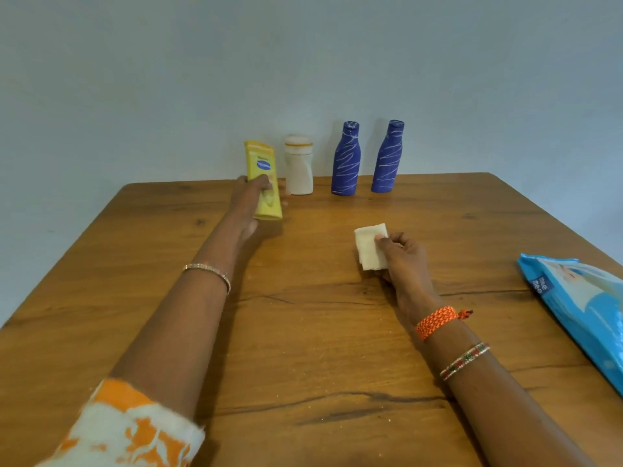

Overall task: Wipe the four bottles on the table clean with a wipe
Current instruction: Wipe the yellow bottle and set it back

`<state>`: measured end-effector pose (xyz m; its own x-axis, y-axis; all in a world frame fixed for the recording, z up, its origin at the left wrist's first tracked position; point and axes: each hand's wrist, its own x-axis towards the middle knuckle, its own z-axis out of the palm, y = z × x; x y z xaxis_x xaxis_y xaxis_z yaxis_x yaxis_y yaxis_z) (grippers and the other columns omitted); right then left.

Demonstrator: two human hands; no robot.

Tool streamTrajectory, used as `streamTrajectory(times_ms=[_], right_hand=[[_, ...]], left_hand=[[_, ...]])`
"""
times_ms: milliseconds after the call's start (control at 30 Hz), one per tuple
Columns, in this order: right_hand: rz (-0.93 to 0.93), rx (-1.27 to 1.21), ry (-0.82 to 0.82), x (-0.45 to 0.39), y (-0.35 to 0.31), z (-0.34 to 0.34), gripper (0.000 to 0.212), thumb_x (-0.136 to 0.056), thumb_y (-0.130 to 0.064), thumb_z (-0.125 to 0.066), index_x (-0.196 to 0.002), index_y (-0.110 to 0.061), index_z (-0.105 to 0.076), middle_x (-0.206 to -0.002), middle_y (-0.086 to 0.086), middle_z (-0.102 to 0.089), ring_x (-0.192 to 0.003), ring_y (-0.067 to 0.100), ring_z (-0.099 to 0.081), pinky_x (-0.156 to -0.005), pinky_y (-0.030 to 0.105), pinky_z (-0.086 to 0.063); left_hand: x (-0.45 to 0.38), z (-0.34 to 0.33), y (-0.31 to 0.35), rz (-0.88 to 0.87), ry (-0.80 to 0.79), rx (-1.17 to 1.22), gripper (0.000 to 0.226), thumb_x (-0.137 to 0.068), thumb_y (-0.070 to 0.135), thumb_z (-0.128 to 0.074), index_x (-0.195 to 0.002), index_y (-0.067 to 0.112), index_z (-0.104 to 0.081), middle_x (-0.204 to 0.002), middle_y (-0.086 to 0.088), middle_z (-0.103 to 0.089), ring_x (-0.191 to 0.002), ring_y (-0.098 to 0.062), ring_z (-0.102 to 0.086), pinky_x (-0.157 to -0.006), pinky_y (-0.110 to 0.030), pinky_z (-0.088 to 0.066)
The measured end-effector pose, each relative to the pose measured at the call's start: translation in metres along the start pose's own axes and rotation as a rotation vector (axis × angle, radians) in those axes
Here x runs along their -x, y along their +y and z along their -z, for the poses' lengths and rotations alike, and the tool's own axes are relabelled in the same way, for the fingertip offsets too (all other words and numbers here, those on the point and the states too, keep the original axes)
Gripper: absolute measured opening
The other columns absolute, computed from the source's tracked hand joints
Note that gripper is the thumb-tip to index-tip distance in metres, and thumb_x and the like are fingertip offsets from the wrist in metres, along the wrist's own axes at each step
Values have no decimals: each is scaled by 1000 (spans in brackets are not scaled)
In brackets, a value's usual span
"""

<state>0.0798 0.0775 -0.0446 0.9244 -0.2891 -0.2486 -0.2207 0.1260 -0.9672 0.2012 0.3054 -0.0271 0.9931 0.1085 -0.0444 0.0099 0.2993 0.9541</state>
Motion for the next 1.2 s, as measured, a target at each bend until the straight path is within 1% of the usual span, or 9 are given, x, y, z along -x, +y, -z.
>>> streamTrajectory(times_ms=[167,300,367,467,567,800,967,1100,1200], right_hand=[[159,18,-16,1,-13,-17,23,-92,-21,-57,-113,-16,-48,-100,2,-58,-91,17,-61,-71,34,-58],[417,187,63,2,-19,-34,14,-85,-10,-64,-87,-21,-55,-91,-2,-60,-84,12,-58,-68,15,-49],[474,190,93,6,-15,-43,17,-82,-8,-65,-78,-21,-55,-81,-3,-59,-73,8,-54,-58,8,-42],[465,139,99,18,-5,-50,8,-83,-5,-61,-89,-9,-60,-79,3,-63,-61,4,-58,-55,21,-47],[553,118,101,29,-5,-51,13,-85,-5,-61,-97,-1,-59,-83,9,-64,-53,-4,-59,-44,13,-45],[910,290,148,31,-4,-60,5,-85,-9,-63,-90,-8,-63,-86,2,-64,-80,10,-60,-70,25,-52],[1147,448,114,37,-4,-62,8,-83,0,-57,-86,-4,-63,-86,8,-61,-83,18,-55,-71,24,-45],[1284,810,116,47,5,-81,13,-82,3,-54,-91,1,-63,-93,14,-60,-91,22,-54,-80,26,-43],[1361,632,-3,43,-2,-65,15,-78,3,-57,-90,-1,-65,-92,12,-61,-90,22,-53,-76,24,-43]], left_hand=[[82,-21,3,140,-341,232,46,-87,42,-48,-116,7,-55,-83,-10,-63,-66,-22,-60,-66,-38,-51],[108,-27,-5,261,-416,333,72,-91,67,-20,-114,12,-61,-77,-9,-65,-62,-23,-62,-65,-33,-52],[115,-32,-15,300,-392,367,74,-91,69,-18,-106,10,-62,-74,-9,-63,-60,-24,-61,-67,-34,-50],[126,-38,-30,314,-297,333,75,-91,69,-16,-98,10,-62,-69,-8,-58,-53,-22,-54,-59,-29,-46],[132,-45,-37,283,-269,257,74,-91,69,-16,-90,10,-61,-69,-6,-55,-52,-18,-50,-53,-26,-43],[136,-53,-43,109,-272,225,63,-99,55,-12,-106,16,-61,-91,-5,-69,-85,-19,-65,-76,-35,-52],[136,-54,-44,16,-180,154,62,-101,48,-9,-116,11,-55,-98,-8,-66,-88,-15,-67,-76,-29,-55],[137,-54,-50,-93,-134,53,35,-105,28,-22,-110,15,-54,-98,-1,-64,-89,-4,-65,-79,-21,-51],[137,-56,-49,-109,-116,31,37,-105,31,-21,-108,17,-56,-100,-3,-65,-94,-8,-65,-82,-25,-52]])
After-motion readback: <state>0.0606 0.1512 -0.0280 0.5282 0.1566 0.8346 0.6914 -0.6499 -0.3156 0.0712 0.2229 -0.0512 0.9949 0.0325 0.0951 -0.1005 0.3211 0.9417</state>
